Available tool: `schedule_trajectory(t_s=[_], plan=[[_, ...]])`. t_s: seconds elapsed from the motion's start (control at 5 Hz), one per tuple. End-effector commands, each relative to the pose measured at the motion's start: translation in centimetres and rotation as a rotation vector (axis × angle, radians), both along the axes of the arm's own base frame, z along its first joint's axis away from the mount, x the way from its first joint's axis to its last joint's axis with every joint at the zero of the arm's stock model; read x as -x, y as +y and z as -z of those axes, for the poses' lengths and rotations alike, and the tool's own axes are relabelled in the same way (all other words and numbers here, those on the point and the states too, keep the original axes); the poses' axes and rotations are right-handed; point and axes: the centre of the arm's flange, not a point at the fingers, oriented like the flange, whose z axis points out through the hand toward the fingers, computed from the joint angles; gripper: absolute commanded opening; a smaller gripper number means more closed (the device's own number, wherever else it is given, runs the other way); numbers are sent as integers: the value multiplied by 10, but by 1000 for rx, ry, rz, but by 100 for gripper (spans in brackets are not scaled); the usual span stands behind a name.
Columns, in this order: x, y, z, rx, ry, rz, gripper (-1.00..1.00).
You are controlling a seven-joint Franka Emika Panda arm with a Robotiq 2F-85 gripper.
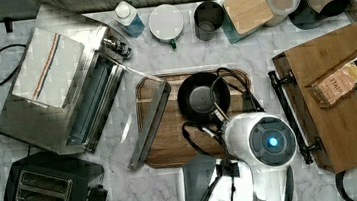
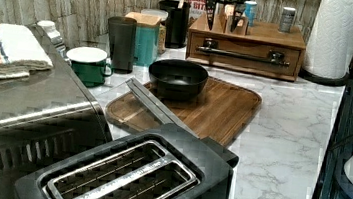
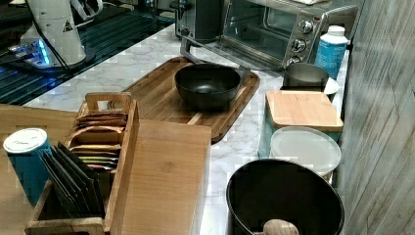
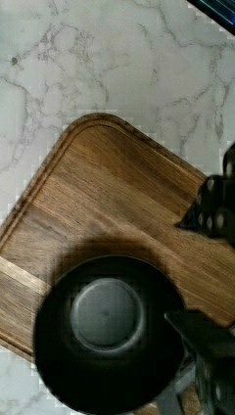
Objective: Pick up the bowl.
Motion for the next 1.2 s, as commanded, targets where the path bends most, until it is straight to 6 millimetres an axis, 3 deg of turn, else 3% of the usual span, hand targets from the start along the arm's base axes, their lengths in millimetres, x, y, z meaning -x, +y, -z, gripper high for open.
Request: schedule_trajectory(t_s=[0.2, 0.8, 1.2], plan=[[26, -6, 42, -24, -93, 18, 100], [32, -14, 83, -44, -158, -6, 100], [20, -21, 104, -25, -142, 9, 100]])
